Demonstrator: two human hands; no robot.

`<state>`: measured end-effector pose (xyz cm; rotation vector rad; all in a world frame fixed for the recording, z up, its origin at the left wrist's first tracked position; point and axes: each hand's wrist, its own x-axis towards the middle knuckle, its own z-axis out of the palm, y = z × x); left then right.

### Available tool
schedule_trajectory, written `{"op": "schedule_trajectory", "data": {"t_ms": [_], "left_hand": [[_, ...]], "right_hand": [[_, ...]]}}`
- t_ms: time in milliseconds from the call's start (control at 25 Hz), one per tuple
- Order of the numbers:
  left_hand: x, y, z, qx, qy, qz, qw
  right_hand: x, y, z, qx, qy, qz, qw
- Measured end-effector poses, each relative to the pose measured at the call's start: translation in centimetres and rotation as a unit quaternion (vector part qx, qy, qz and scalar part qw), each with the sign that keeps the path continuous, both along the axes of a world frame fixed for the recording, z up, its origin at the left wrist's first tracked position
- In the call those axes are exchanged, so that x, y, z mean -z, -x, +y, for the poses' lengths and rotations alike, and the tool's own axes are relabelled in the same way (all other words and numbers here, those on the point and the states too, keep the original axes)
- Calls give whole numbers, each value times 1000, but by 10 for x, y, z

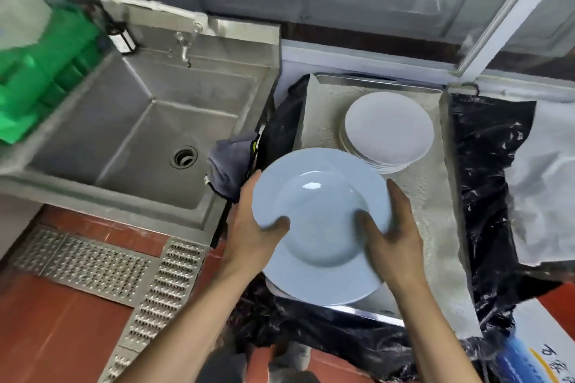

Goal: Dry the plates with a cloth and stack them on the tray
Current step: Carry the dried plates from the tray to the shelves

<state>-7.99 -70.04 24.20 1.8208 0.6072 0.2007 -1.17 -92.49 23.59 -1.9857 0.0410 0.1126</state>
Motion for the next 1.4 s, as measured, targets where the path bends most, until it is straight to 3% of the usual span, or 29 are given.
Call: {"op": "schedule_trajectory", "data": {"t_ms": [320,680,880,1040,1320,1400], "left_hand": [[-53,106,96,-147,-9,-50,988],[-94,312,214,-332,-37,-64,940],[-98,447,258,-466,-55,-44,882],[-99,546,266,-570,-52,-26,819],[-100,682,246,-728,-70,3,682],[-100,717,237,-768,-78,8,635]], "right_hand": [[-45,40,128,-149,-25,-37,988],[-72,175,318,-356,-68,-61,930],[-75,283,420,-466,-82,-46,880],[-84,373,483,-566,-70,-65,819],[-87,530,562,-719,-92,-75,685],[-83,580,584,-766,-96,-61,632]]}}
